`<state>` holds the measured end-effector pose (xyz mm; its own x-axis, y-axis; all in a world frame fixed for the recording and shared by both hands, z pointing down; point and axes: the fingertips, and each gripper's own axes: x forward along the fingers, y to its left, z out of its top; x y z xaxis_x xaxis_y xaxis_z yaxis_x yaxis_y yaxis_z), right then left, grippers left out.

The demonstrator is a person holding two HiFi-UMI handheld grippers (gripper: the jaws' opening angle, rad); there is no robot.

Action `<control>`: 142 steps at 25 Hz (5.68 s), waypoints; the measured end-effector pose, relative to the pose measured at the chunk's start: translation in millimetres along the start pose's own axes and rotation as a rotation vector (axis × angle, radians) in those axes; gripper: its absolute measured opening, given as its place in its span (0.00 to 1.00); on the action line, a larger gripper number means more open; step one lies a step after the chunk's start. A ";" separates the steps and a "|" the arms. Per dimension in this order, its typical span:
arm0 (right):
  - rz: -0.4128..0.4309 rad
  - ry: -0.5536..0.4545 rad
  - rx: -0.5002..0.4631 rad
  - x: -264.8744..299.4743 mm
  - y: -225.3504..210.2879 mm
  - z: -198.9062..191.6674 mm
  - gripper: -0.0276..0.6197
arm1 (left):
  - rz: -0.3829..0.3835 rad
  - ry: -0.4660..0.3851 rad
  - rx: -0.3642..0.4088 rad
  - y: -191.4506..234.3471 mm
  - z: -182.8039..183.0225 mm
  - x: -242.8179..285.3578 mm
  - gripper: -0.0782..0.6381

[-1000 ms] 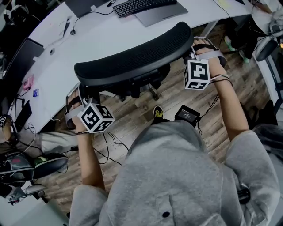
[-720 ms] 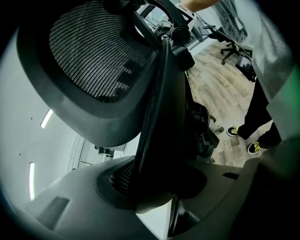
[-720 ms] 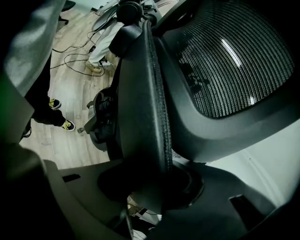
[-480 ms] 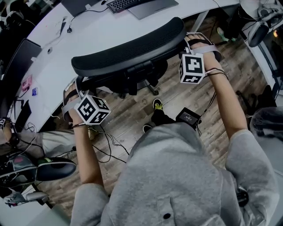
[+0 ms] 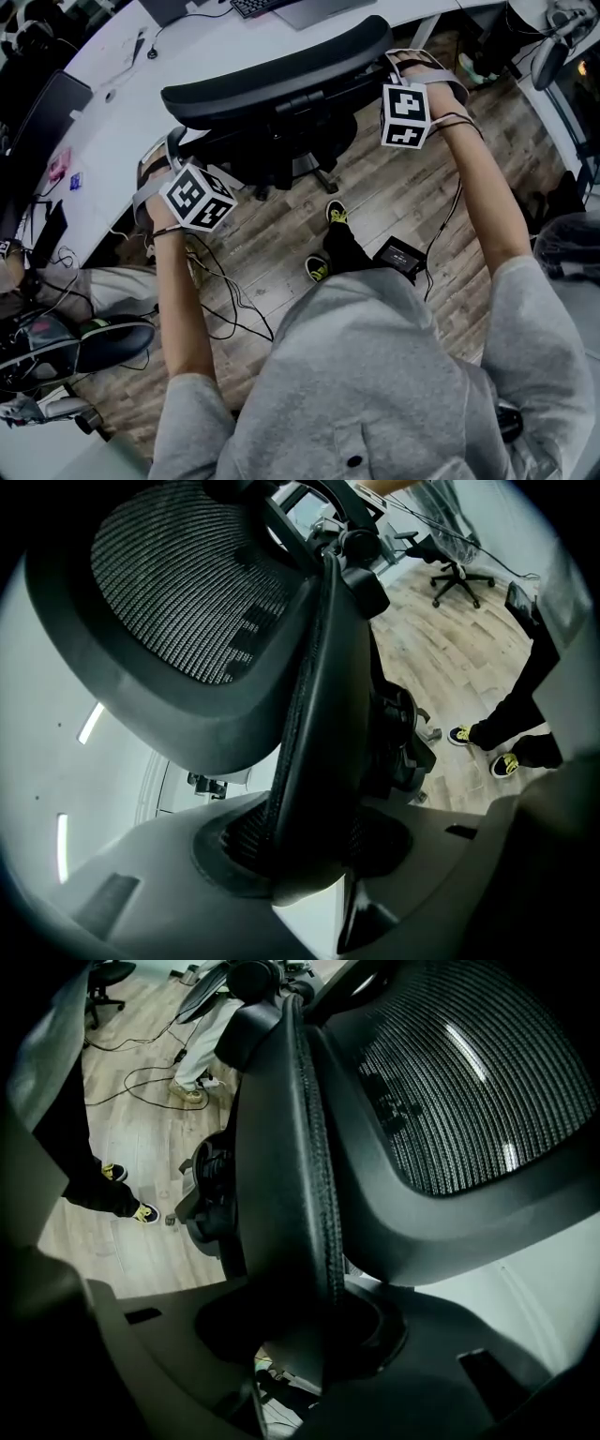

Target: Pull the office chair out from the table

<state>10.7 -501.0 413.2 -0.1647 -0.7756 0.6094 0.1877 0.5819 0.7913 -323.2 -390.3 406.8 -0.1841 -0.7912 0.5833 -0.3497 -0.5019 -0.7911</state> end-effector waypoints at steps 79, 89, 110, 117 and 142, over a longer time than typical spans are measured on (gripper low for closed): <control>-0.078 -0.024 -0.027 -309.1 230.8 -26.0 0.28 | 0.002 -0.004 0.040 -218.1 -17.9 -300.1 0.37; -0.088 -0.022 -0.034 -349.0 260.5 -27.0 0.28 | 0.007 -0.009 0.032 -243.7 -21.8 -335.2 0.37; -0.088 0.011 -0.022 -395.3 290.4 -16.2 0.28 | -0.017 -0.032 0.053 -261.5 -36.3 -368.7 0.37; -0.099 0.024 -0.008 -429.0 314.0 -10.4 0.28 | -0.024 -0.041 0.061 -280.2 -46.2 -397.5 0.37; -0.225 -0.363 0.979 -607.7 392.7 -5.4 0.13 | -0.028 -0.366 -1.028 -369.9 -113.1 -538.9 0.18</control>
<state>189.7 197.5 353.3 -0.4075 -0.8642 0.2953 -0.7157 0.5030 0.4845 -198.6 261.3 405.9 0.0611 -0.9256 0.3736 -0.9813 -0.1241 -0.1470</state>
